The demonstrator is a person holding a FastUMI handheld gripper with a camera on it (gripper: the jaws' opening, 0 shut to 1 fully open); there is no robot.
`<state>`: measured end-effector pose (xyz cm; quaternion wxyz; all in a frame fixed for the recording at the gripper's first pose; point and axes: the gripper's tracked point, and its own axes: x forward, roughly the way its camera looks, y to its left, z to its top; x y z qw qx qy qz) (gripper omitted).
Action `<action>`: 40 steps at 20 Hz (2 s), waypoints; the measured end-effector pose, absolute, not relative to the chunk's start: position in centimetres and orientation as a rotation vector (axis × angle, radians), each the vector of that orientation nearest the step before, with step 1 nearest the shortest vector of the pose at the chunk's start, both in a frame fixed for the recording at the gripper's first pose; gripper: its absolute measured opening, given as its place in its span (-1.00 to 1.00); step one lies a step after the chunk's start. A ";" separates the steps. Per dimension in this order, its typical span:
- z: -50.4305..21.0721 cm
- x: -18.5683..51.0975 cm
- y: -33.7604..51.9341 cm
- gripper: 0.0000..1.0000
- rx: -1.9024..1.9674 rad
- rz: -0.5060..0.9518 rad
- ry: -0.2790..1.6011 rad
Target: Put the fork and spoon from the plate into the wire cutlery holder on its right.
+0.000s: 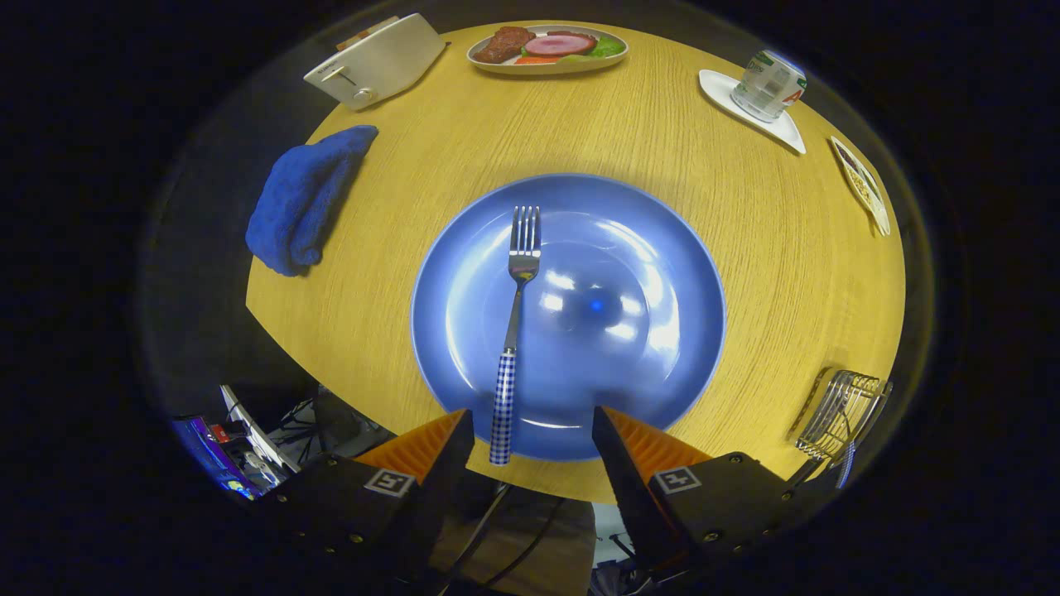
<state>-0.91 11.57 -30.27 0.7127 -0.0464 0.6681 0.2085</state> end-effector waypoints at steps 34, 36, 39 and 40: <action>-24.8 -2.0 -1.8 -0.97 -0.397 0.501 1.555; -23.6 -3.1 -4.3 -0.97 -0.395 0.487 1.567; -21.3 -5.0 -9.5 -0.97 -0.438 0.427 1.598; -20.5 -5.4 -11.4 -0.97 -0.445 0.398 1.606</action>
